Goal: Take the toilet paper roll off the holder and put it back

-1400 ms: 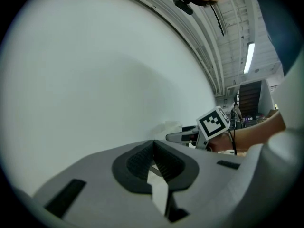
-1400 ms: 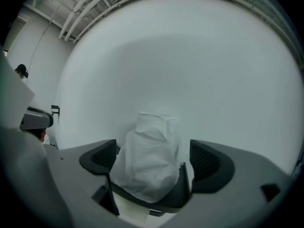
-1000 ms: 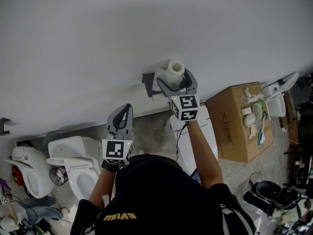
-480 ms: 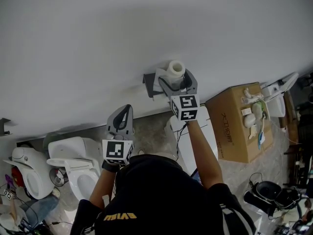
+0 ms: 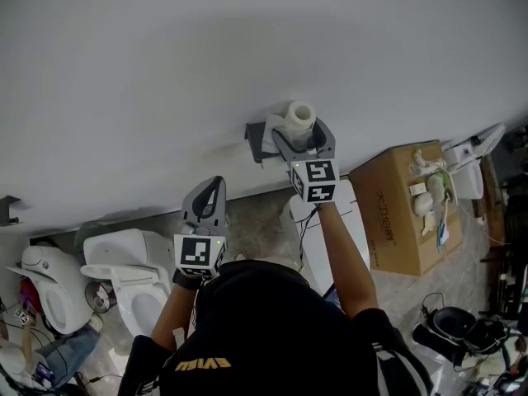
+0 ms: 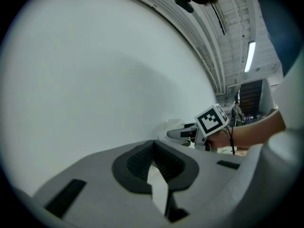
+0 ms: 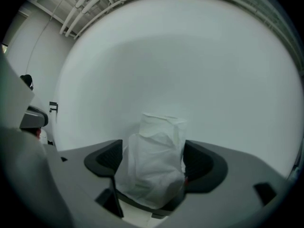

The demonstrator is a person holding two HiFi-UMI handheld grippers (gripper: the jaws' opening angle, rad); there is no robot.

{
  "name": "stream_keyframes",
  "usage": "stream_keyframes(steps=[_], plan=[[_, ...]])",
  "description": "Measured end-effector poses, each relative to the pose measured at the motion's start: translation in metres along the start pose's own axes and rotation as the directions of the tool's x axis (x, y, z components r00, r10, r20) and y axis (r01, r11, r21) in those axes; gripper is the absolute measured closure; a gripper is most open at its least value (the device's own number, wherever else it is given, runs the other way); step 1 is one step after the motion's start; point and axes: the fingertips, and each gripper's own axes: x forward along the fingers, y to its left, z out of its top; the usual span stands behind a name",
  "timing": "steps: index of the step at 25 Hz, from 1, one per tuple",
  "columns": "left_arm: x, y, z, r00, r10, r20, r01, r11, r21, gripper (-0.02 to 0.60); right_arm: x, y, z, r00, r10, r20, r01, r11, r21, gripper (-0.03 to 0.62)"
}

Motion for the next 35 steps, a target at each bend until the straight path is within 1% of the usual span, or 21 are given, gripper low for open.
stream_keyframes(steps=[6,9,13,18,27,35], plan=[[-0.005,-0.006,-0.001,1.0,-0.01,-0.009,0.01,1.0,0.0,0.571,-0.004,-0.004,0.0,1.0,-0.017,-0.007,0.017,1.0,-0.012,0.247],[-0.008,-0.005,0.0,1.0,-0.011,-0.005,0.011,1.0,0.005,0.571,-0.005,-0.008,-0.001,0.999,-0.038,-0.015,0.038,0.999,-0.012,0.293],[-0.011,-0.004,0.0,1.0,-0.012,0.0,0.012,1.0,0.007,0.571,-0.002,-0.01,-0.003,0.998,-0.054,-0.037,0.053,0.999,-0.006,0.299],[-0.016,0.0,-0.003,1.0,0.001,-0.005,-0.001,1.0,0.004,0.571,0.001,-0.008,-0.002,0.998,-0.046,-0.04,0.046,0.999,-0.009,0.301],[-0.019,-0.004,-0.004,1.0,-0.005,-0.012,0.005,1.0,-0.008,0.571,0.0,-0.01,0.001,0.998,-0.044,-0.054,0.042,0.999,-0.034,0.301],[-0.024,-0.001,-0.003,1.0,0.004,-0.014,-0.004,1.0,0.004,0.571,-0.004,-0.012,0.011,0.998,-0.044,-0.039,0.043,0.998,-0.038,0.306]])
